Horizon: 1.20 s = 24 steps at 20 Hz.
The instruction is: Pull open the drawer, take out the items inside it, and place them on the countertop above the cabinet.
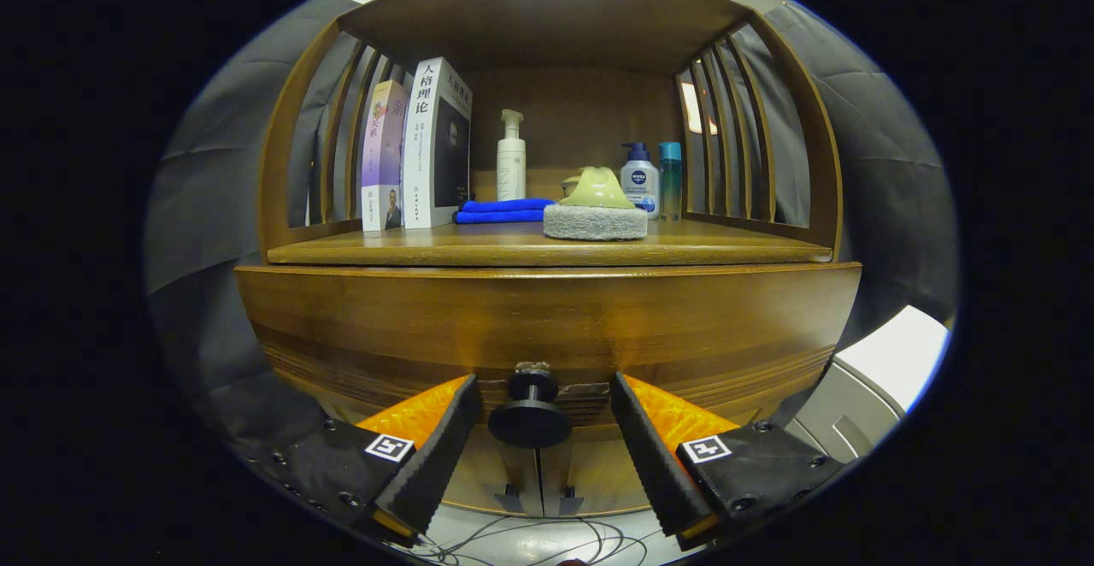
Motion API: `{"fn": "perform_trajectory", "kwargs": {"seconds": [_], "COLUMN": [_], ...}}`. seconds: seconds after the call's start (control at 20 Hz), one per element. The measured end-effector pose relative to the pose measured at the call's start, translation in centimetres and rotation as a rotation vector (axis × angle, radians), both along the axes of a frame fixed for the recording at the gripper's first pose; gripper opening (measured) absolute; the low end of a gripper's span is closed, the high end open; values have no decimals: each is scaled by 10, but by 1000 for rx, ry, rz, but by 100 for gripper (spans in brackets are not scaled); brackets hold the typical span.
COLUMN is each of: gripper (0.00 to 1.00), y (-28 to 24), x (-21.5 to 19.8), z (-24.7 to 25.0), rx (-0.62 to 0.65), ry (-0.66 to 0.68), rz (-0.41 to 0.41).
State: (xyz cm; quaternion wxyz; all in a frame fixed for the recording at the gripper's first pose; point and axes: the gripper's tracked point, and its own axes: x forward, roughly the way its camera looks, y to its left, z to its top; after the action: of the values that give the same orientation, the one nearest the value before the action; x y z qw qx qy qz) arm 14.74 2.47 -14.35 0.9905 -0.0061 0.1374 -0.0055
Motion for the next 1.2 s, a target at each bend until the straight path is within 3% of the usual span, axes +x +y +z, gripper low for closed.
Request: {"fn": "perform_trajectory", "kwargs": {"seconds": [0.7,1.2], "gripper": [98,97], "y": [1,-30], "x": [24,-50], "z": [0,94], "rx": [-11,-2], "ry": [-8,-159], "rz": [-15,-1]}}
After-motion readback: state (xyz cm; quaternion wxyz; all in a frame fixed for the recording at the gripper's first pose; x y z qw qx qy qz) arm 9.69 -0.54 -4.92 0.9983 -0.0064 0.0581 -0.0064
